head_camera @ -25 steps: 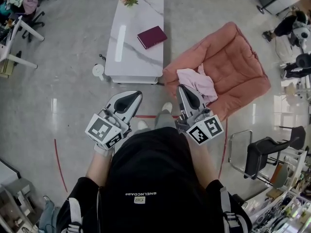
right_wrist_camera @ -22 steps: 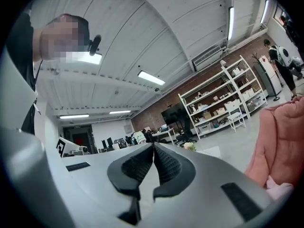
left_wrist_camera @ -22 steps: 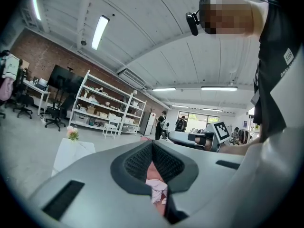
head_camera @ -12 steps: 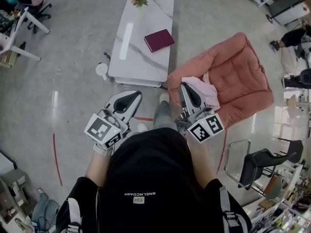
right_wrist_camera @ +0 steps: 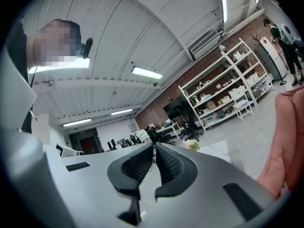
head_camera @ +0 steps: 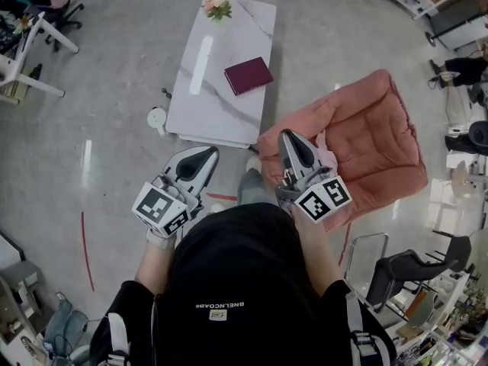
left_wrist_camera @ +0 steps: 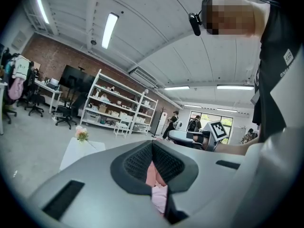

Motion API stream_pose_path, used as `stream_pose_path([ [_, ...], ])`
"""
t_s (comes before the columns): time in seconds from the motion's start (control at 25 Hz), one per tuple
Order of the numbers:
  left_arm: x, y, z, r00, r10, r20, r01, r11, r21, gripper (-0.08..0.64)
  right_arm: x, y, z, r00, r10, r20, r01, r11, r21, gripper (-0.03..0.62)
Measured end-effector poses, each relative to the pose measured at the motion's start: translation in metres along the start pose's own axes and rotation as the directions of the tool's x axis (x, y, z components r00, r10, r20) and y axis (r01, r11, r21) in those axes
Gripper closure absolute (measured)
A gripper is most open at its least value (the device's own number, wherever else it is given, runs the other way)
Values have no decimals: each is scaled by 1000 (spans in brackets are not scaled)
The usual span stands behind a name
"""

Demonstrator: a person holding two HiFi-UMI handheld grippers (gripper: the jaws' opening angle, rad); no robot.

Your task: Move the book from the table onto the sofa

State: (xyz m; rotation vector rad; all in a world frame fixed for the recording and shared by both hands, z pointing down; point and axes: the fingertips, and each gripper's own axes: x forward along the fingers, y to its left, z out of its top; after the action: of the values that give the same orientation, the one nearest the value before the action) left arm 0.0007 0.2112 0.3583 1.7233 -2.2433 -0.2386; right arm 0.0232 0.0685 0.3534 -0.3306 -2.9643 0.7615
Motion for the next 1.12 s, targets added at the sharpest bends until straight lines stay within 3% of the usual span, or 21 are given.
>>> stream_pose_path([
  [0.68,113,40,33,989,144,-30,-144,990,5,545,66,-136,44,997,68,-31,-61,982,181,569],
  [1.12,165,44,29,966,249,-71,-249,968,1,545,101,-220,42,989,99,-109,-61,948,314,569],
])
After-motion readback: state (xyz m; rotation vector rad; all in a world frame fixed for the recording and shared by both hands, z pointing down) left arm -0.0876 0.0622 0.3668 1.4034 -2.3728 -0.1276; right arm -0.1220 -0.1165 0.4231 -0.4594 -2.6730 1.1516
